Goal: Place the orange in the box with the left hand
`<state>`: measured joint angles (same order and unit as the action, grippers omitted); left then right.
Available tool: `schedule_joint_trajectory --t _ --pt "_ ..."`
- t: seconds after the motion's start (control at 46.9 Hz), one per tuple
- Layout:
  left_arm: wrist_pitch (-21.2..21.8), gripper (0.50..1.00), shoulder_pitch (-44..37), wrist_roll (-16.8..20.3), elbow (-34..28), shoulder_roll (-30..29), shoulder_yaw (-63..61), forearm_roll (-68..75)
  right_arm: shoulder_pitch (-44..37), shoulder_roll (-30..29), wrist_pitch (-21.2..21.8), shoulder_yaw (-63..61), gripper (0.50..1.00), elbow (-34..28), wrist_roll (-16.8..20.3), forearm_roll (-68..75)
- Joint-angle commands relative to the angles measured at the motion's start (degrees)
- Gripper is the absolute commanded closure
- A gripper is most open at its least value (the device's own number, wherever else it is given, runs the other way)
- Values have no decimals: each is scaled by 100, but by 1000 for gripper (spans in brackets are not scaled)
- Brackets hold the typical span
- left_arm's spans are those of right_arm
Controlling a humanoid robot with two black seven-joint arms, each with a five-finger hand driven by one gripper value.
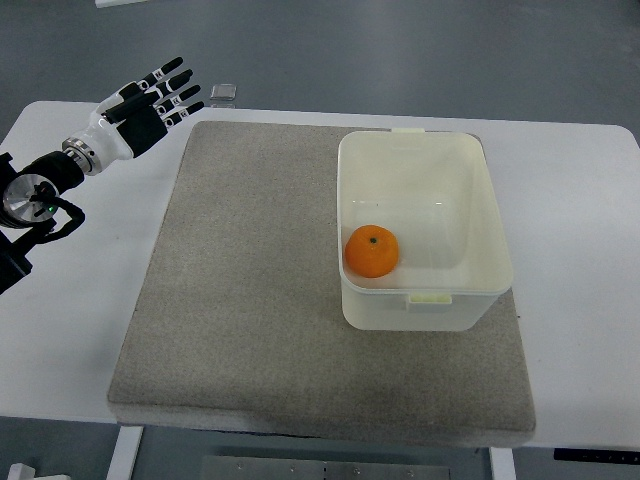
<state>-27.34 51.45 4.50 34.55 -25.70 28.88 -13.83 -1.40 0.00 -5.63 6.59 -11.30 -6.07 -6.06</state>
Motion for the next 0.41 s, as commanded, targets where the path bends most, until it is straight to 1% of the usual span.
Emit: schedule_joint_trajectory --t 0.0,0.384 --pt "-8 508 5 -2 -1 -22 -5 3 0 0 0 -8 556 -4 0 -1" --pt "-8 508 14 7 7 -22 -5 21 9 0 -8 -9 556 5 0 -1"
